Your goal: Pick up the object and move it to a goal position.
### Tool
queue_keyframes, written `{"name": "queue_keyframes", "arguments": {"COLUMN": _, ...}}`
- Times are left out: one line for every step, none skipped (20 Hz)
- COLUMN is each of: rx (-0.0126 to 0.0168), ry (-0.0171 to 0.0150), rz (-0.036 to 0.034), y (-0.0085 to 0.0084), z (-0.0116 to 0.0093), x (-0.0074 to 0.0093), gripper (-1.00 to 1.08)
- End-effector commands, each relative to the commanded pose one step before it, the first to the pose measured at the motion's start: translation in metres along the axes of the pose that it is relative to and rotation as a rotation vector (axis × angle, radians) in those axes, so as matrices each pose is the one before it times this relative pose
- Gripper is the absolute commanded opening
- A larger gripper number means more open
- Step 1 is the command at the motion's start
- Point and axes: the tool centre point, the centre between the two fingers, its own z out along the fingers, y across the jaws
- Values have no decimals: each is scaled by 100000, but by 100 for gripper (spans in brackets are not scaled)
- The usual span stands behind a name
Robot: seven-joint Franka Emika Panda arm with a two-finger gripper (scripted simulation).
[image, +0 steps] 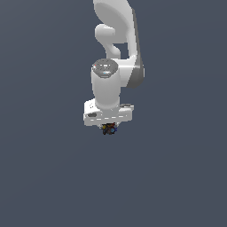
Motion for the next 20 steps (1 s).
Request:
{"name": "queue_keyframes", "arguments": {"rx": 16, "ry": -6, "rz": -59, "y": 1407, "z": -2265, "x": 978, "gripper": -100}}
{"name": "queue_keyframes", "arguments": {"rx": 0, "ry": 0, "rz": 0, "y": 544, "z": -855, "x": 377, "gripper": -100}}
{"name": "queue_keyframes", "arguments": {"rx": 0, "ry": 0, "rz": 0, "y": 521, "z": -818, "x": 363, "gripper": -100}}
{"name": "queue_keyframes", "arguments": {"rx": -4, "ry": -68, "rz": -12, "y": 492, "z": -741, "x": 365, "gripper": -100}}
{"name": "queue_keyframes", "arguments": {"rx": 0, "ry": 0, "rz": 0, "y": 481, "z": -752, "x": 338, "gripper": -100}}
{"name": "queue_keyframes", "arguments": {"rx": 0, "ry": 0, "rz": 0, "y": 463, "z": -723, "x": 328, "gripper": -100}}
{"name": "queue_keyframes", "arguments": {"rx": -10, "ry": -68, "rz": -10, "y": 438, "z": -653, "x": 333, "gripper": -100}}
{"name": "queue_keyframes", "arguments": {"rx": 0, "ry": 0, "rz": 0, "y": 431, "z": -670, "x": 308, "gripper": -100}}
{"name": "queue_keyframes", "arguments": {"rx": 0, "ry": 0, "rz": 0, "y": 416, "z": -646, "x": 299, "gripper": -100}}
{"name": "queue_keyframes", "arguments": {"rx": -14, "ry": -67, "rz": -7, "y": 393, "z": -581, "x": 307, "gripper": -100}}
{"name": "queue_keyframes", "arguments": {"rx": 0, "ry": 0, "rz": 0, "y": 388, "z": -601, "x": 282, "gripper": -100}}
{"name": "queue_keyframes", "arguments": {"rx": 0, "ry": 0, "rz": 0, "y": 375, "z": -580, "x": 274, "gripper": -100}}
{"name": "queue_keyframes", "arguments": {"rx": 0, "ry": 0, "rz": 0, "y": 362, "z": -560, "x": 267, "gripper": -100}}
{"name": "queue_keyframes", "arguments": {"rx": -17, "ry": -67, "rz": -4, "y": 343, "z": -499, "x": 277, "gripper": -100}}
{"name": "queue_keyframes", "arguments": {"rx": 0, "ry": 0, "rz": 0, "y": 338, "z": -521, "x": 252, "gripper": -100}}
{"name": "queue_keyframes", "arguments": {"rx": 0, "ry": 0, "rz": 0, "y": 327, "z": -503, "x": 245, "gripper": -100}}
{"name": "queue_keyframes", "arguments": {"rx": 0, "ry": 0, "rz": 0, "y": 316, "z": -485, "x": 239, "gripper": -100}}
{"name": "queue_keyframes", "arguments": {"rx": -18, "ry": -67, "rz": -1, "y": 299, "z": -426, "x": 251, "gripper": -100}}
{"name": "queue_keyframes", "arguments": {"rx": 0, "ry": 0, "rz": 0, "y": 294, "z": -451, "x": 226, "gripper": -100}}
{"name": "queue_keyframes", "arguments": {"rx": 0, "ry": 0, "rz": 0, "y": 282, "z": -431, "x": 218, "gripper": -100}}
